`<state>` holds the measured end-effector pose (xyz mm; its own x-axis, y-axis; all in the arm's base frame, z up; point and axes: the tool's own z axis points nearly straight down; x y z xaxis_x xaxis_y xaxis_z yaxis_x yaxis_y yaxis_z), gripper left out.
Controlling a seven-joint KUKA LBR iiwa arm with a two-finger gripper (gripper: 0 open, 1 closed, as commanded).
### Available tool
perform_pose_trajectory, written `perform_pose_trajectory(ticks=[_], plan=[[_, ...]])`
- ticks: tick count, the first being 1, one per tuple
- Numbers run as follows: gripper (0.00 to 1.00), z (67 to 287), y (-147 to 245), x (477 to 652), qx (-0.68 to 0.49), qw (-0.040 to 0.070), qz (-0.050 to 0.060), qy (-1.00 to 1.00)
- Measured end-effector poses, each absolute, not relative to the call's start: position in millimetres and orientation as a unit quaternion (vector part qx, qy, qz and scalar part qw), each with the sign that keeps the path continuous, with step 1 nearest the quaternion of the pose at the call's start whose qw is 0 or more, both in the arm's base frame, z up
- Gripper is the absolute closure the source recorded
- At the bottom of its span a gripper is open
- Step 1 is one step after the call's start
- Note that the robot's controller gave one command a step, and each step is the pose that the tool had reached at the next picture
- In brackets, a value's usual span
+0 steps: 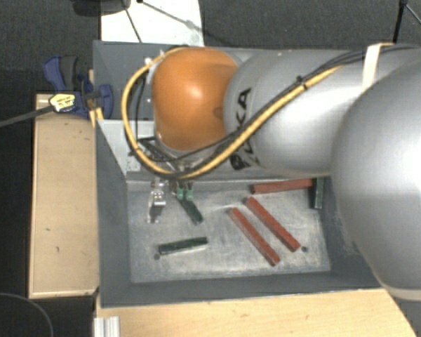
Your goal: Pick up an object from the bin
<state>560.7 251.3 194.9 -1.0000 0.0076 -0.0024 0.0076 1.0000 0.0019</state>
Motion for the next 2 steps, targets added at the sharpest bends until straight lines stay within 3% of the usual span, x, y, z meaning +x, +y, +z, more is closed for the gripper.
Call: perform_pose_trajectory(ticks=[1, 2], plan=[[0.00, 145.1, 207.3, 553.2, -0.050, 0.002, 0.001, 0.999], [1.00, 72.4, 203.5, 503.9, -0.037, 0.002, 0.001, 0.999]])
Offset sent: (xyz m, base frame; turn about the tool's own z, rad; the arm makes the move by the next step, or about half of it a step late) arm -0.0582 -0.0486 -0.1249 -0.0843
